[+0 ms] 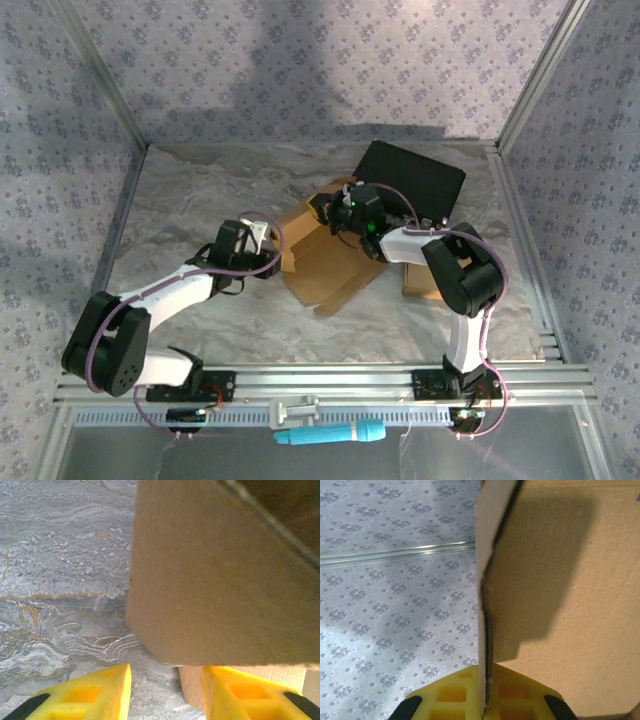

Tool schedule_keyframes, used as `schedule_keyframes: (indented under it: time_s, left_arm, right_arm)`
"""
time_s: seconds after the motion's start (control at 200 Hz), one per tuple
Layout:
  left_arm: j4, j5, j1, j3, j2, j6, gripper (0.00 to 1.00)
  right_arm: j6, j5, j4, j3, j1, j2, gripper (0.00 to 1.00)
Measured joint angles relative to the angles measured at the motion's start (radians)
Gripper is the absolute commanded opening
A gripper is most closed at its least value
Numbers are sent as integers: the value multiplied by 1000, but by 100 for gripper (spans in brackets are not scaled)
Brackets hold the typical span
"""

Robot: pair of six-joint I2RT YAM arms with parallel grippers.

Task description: Fold the paper box

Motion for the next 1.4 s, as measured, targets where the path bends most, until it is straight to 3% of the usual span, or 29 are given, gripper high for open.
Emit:
schedule_keyframes:
  time_s: [0.475, 0.964, 1.399]
  left_arm:
    - [35, -47, -16, -18, 0, -68, 45]
    - [53, -142, -53, -21, 0, -135, 39]
    - [23, -366, -155, -2, 25, -263, 34]
  right_arm:
    - [-22, 1, 184, -56, 17, 40, 0]
    - [-37, 37, 255, -71, 42, 61, 0]
    - [-37, 80, 325, -88, 60, 82, 0]
